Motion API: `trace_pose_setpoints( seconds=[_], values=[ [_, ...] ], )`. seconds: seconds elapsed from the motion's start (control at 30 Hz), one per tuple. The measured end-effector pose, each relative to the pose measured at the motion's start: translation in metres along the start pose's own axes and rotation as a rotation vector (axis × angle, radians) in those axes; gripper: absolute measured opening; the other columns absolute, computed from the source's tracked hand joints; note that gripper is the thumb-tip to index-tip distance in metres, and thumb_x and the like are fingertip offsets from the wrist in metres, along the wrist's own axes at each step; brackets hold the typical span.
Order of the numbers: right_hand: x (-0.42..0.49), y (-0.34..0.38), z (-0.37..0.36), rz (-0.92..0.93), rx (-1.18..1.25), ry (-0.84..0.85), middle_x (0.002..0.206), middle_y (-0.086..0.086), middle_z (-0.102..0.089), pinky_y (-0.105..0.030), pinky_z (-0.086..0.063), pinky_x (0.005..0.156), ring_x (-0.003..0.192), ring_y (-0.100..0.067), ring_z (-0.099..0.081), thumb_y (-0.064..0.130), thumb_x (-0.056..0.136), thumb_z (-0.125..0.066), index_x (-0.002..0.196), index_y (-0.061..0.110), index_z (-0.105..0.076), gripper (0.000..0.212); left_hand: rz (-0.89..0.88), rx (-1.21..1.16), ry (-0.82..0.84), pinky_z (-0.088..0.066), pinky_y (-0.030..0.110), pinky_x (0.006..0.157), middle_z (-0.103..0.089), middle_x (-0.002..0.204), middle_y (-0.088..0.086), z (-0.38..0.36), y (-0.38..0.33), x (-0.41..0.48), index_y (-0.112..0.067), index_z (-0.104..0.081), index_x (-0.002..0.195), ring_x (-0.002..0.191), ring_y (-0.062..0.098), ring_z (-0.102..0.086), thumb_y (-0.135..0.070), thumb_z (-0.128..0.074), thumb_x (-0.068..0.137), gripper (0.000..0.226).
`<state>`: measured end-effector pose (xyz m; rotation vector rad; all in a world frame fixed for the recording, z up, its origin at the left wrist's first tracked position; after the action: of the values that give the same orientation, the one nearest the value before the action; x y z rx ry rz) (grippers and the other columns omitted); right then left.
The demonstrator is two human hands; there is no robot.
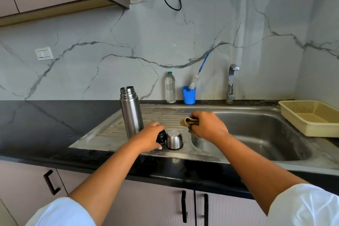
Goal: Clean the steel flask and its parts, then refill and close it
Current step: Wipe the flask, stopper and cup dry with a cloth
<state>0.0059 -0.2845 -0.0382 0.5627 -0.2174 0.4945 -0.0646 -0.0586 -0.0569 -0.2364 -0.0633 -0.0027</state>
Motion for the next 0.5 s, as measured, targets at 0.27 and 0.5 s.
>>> trace_pose_setpoints(
  seconds=[0.27,0.5],
  values=[
    [-0.002,-0.022,0.016,-0.044,0.027,0.014,0.083,0.009,-0.069,-0.040,-0.062,0.075,0.076,-0.013,-0.066,0.024,0.090,-0.065,0.099,0.032,-0.073,0.014,0.001,0.119,0.060,-0.035,0.035,0.115,-0.045,0.155,0.005,-0.002,0.003,0.025,-0.021,-0.045,0.153,0.140,0.024,-0.044,-0.012,-0.081,0.086,0.076],
    [-0.002,-0.051,0.035,-0.130,0.169,-0.005,0.084,0.002,-0.069,-0.038,-0.060,0.075,0.078,-0.017,-0.067,0.021,0.092,-0.062,0.094,0.026,-0.070,0.010,-0.005,0.128,-0.032,-0.045,0.032,0.102,-0.056,0.137,0.002,0.016,0.003,0.036,-0.023,-0.057,0.138,0.120,0.019,-0.054,-0.004,-0.079,0.084,0.061]
  ],
)
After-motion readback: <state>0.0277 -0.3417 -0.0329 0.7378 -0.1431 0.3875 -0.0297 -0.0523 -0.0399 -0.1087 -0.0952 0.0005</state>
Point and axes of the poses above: each hand's wrist, its own x-axis towards the middle knuckle, its own z-axis out of the back of the hand, y = z × x, the point moved 1 cm from there along x, towards the middle knuckle
